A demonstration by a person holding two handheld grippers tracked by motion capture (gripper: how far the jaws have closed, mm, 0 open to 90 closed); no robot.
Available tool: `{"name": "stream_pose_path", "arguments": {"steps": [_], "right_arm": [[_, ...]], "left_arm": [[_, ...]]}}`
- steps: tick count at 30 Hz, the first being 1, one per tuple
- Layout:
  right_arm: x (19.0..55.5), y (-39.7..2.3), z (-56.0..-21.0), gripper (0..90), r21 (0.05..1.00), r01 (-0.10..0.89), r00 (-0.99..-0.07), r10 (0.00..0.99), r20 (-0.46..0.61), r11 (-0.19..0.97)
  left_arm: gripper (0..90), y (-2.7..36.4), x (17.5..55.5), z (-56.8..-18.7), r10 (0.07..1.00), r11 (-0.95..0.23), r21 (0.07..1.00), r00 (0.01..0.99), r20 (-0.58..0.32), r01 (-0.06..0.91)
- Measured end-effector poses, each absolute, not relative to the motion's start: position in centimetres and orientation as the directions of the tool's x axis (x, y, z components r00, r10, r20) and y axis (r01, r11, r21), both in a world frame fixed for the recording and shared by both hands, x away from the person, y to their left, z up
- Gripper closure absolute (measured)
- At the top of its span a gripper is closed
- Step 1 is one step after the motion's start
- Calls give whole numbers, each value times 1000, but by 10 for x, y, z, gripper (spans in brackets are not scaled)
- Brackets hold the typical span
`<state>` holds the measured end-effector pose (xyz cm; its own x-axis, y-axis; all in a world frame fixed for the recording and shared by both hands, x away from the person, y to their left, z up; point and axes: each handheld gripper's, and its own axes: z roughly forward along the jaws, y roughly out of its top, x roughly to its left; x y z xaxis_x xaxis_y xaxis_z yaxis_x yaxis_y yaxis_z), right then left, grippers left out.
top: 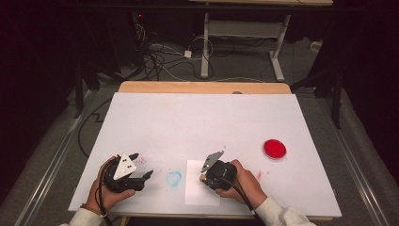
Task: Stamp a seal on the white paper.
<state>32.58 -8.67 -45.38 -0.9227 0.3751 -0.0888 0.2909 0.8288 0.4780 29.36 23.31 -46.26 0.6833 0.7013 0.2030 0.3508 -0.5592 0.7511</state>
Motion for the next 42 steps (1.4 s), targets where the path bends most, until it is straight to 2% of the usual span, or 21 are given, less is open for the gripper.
{"name": "stream_pose_path", "arguments": {"steps": [42], "right_arm": [[323,-87,-456,761,480,267,-924,363,-118,836]], "left_arm": [[224,233,294,-462,701,-566,746,682,210,351]]}}
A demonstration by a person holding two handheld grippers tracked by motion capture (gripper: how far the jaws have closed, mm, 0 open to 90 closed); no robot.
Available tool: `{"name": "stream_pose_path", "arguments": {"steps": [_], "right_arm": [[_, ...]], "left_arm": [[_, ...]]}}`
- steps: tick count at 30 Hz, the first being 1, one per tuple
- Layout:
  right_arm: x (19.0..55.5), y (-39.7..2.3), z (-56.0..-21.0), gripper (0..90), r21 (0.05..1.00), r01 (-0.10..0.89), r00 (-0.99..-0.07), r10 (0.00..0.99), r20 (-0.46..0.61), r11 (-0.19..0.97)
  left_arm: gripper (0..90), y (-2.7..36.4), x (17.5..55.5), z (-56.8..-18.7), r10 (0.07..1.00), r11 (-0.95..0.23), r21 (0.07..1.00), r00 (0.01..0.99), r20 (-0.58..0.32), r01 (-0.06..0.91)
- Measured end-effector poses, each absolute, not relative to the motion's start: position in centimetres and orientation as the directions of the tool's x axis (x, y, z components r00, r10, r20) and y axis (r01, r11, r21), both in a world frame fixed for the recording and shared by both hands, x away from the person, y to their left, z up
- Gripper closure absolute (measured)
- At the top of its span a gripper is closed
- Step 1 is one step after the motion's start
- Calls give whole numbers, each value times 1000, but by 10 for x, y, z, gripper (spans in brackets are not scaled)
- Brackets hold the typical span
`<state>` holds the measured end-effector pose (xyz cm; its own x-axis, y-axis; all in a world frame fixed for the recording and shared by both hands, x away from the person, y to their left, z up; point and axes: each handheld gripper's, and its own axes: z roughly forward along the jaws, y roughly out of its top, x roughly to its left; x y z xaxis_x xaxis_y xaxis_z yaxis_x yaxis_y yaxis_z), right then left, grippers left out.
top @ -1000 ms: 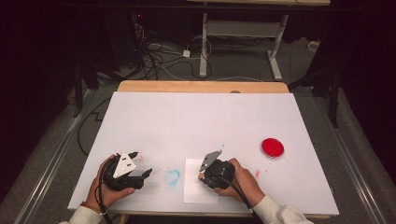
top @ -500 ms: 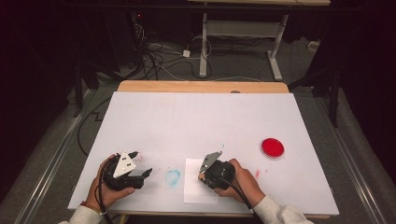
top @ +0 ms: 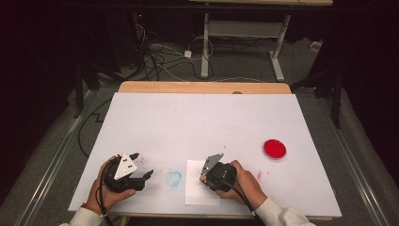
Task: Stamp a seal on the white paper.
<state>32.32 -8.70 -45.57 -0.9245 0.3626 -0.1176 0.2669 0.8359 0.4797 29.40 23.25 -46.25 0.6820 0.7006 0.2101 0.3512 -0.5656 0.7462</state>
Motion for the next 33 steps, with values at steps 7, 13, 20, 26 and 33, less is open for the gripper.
{"name": "stream_pose_path", "arguments": {"steps": [7,13,20,26,33], "right_arm": [[324,-88,-455,759,487,272,-924,367,-109,830],[324,-98,-438,759,567,268,-913,394,-110,779],[322,-111,-415,759,619,247,-906,404,-125,746],[321,-124,-402,759,654,247,-896,426,-127,715],[323,-133,-393,759,676,249,-889,441,-125,693]], "left_arm": [[224,233,294,-462,699,-567,751,681,220,339],[224,235,294,-462,704,-559,751,679,207,351],[224,237,294,-462,702,-564,752,678,219,341],[224,236,294,-463,708,-556,751,677,203,357],[224,240,297,-464,715,-543,756,673,188,365]]}}
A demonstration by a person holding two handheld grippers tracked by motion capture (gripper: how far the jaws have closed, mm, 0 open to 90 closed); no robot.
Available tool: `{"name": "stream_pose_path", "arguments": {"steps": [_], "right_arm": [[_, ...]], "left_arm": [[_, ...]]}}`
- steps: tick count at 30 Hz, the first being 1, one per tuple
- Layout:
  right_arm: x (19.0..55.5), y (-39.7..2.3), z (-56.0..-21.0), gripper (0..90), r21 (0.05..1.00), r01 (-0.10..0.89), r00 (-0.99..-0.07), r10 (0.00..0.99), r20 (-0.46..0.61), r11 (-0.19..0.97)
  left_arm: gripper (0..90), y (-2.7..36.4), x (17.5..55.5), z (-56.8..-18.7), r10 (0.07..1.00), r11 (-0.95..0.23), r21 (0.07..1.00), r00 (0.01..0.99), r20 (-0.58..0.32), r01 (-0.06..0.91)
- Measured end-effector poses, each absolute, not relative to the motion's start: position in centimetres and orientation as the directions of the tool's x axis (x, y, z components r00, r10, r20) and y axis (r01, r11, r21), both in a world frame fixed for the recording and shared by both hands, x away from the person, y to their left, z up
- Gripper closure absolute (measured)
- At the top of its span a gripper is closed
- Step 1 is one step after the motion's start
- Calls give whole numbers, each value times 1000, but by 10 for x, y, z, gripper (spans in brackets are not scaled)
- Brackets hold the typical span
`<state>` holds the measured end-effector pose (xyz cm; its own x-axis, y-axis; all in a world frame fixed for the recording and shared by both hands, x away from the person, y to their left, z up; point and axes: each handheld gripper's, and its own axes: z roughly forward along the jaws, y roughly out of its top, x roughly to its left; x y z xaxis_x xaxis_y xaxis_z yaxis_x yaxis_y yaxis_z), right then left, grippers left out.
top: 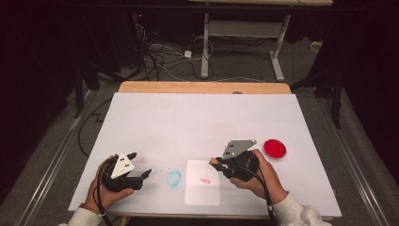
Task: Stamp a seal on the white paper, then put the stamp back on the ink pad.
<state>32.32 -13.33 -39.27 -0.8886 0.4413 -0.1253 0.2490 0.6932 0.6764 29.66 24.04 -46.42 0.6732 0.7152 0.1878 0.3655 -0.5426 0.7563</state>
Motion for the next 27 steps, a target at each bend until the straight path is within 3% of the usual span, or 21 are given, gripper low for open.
{"name": "stream_pose_path", "arguments": {"steps": [16,27], "right_arm": [[325,-152,-384,759,683,259,-867,476,-147,683],[335,-180,-375,759,695,307,-816,556,-160,650]], "left_arm": [[226,240,296,-464,711,-545,758,677,190,359],[226,241,295,-463,715,-544,759,671,196,358]]}}
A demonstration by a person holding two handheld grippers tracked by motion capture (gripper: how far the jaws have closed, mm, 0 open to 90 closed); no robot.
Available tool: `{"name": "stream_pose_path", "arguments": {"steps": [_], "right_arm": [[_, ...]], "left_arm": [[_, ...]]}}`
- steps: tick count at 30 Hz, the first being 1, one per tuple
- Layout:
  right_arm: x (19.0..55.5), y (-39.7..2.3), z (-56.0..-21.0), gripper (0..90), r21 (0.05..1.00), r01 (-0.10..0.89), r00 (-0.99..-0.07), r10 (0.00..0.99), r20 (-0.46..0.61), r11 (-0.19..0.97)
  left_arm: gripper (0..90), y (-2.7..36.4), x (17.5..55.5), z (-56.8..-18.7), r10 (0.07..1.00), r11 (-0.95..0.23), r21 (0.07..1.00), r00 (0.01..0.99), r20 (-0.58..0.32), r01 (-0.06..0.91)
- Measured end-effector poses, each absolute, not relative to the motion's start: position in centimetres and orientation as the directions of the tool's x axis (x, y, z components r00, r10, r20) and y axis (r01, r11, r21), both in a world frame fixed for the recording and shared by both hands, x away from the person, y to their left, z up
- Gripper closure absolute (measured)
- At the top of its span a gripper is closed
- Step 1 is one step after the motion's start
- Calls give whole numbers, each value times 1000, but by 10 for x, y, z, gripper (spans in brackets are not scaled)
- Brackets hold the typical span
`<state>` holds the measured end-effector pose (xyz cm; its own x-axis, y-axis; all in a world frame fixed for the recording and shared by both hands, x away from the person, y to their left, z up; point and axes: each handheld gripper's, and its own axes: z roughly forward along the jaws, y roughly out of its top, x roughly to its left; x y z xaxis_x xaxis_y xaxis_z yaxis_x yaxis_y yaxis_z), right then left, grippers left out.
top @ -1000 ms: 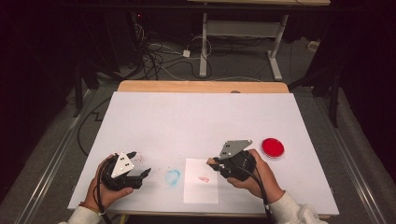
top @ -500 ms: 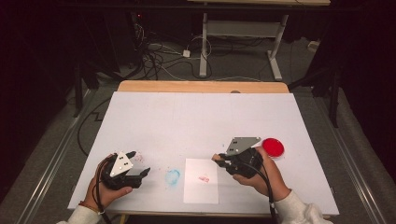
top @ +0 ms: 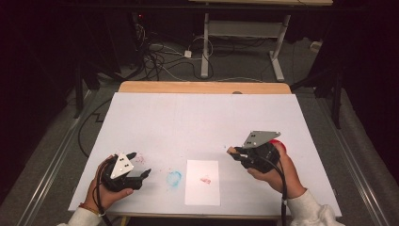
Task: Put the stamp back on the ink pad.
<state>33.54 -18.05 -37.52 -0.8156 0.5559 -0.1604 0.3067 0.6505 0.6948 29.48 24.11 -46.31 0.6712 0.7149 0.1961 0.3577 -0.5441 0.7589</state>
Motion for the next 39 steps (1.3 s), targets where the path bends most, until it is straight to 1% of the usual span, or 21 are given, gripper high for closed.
{"name": "stream_pose_path", "arguments": {"steps": [3,4,6,10,13,14,15,24,28,30,32,33,35,39], "right_arm": [[339,-192,-374,759,695,334,-789,592,-163,637],[341,-197,-373,759,698,341,-782,603,-162,630],[344,-206,-372,759,702,358,-762,627,-162,616],[351,-227,-370,759,707,396,-722,674,-154,586],[355,-239,-371,759,706,420,-694,703,-155,571],[356,-242,-371,759,704,425,-683,712,-162,569],[357,-244,-372,759,703,431,-676,719,-164,566],[366,-259,-379,758,682,482,-641,752,-154,550],[372,-266,-385,758,656,522,-619,771,-147,545],[374,-269,-389,758,641,544,-608,780,-143,542],[377,-272,-394,758,623,567,-597,790,-140,539],[378,-273,-396,758,618,575,-590,795,-139,536],[380,-276,-401,758,598,592,-582,800,-145,540],[385,-281,-409,758,579,617,-570,810,-138,533]], "left_arm": [[226,240,296,-463,706,-555,758,676,211,342],[226,239,295,-463,708,-552,756,677,202,352],[226,238,297,-463,698,-565,753,681,220,336],[226,237,295,-464,702,-561,750,681,207,350],[226,238,293,-463,699,-569,749,680,222,340],[226,238,292,-463,704,-562,749,678,212,350],[226,239,292,-462,701,-565,753,678,222,337],[226,238,291,-462,702,-568,749,676,224,341],[226,238,291,-463,705,-564,747,677,212,353],[226,238,292,-463,697,-573,746,680,226,340],[226,238,293,-463,695,-577,743,682,228,339],[226,237,292,-463,700,-569,743,682,214,351],[226,237,293,-463,694,-577,743,683,227,339],[226,236,293,-463,694,-575,744,685,223,340]]}}
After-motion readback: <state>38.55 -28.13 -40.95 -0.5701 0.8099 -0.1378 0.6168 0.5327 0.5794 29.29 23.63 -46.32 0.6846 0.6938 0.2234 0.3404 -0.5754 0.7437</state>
